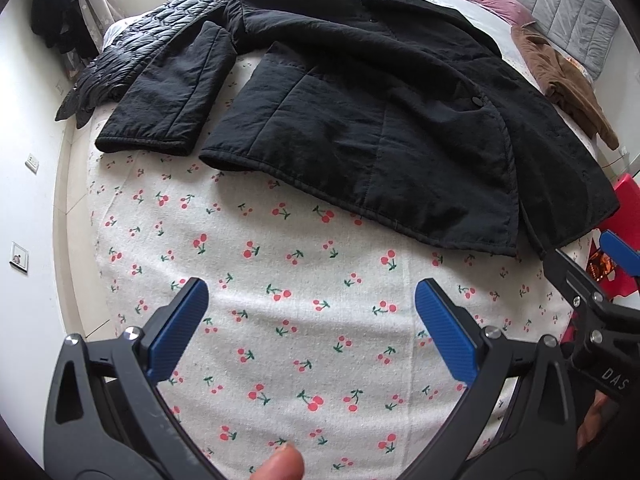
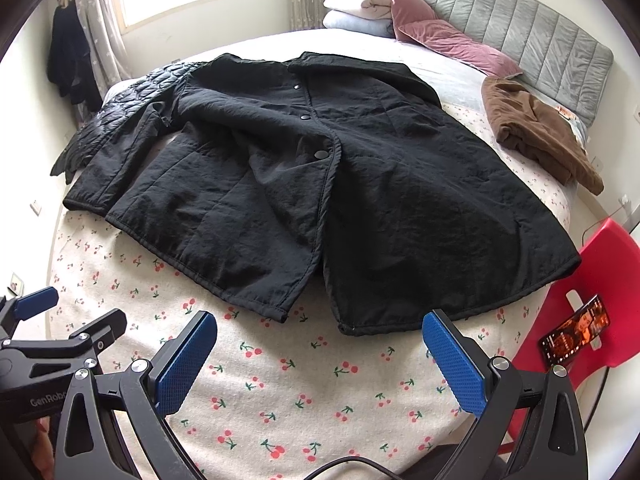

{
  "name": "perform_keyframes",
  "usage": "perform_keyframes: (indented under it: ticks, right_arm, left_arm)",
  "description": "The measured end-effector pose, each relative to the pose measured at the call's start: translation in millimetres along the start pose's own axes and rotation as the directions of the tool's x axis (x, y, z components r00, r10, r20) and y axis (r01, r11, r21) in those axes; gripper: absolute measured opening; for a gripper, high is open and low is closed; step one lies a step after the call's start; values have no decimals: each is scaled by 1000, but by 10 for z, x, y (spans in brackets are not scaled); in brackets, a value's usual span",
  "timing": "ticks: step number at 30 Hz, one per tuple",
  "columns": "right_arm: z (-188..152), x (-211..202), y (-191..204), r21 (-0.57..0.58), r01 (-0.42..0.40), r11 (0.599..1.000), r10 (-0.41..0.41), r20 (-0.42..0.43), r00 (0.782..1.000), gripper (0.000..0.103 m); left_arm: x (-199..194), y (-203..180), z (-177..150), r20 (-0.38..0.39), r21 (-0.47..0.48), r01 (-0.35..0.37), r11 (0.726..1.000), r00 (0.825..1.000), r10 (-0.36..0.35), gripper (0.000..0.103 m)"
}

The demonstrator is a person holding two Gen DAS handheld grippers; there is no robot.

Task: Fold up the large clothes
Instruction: 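Grasp the black coat's front edge with the left gripper and lift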

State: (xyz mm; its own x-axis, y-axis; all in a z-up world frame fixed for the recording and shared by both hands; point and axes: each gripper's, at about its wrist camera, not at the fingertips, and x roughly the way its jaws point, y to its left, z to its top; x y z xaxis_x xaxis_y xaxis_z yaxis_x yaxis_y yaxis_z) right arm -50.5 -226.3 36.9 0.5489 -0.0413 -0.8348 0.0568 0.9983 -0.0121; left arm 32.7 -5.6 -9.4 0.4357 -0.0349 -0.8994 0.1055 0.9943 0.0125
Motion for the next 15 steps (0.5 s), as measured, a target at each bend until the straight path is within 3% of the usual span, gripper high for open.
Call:
perform_keyframes:
  ticks: [3, 7, 10, 12, 15]
  right_arm:
    - [70, 38, -89, -22, -27, 999, 27, -13, 1000, 103]
    - [179, 103, -302, -39, -31, 999, 30, -32, 999, 103]
    - [245, 154, -534, -22, -10, 1000, 9, -46, 999, 103]
    - [270, 177, -681, -7, 3, 1000, -3, -50, 999, 103]
    - [296, 220, -892, 11, 23, 1000, -22, -57, 998, 103]
  left_arm:
    - [40, 46, 119, 44, 32, 38, 999, 998, -39, 103]
    - [147, 185, 404, 69, 97, -38, 995, 997, 31, 103]
    - [298, 428, 668, 40, 77, 59, 995, 997, -62, 103]
    - [428, 599, 854, 20, 41, 153, 987, 988, -154, 103]
    - [618, 735, 1096, 35, 41, 201, 979, 979, -202, 101]
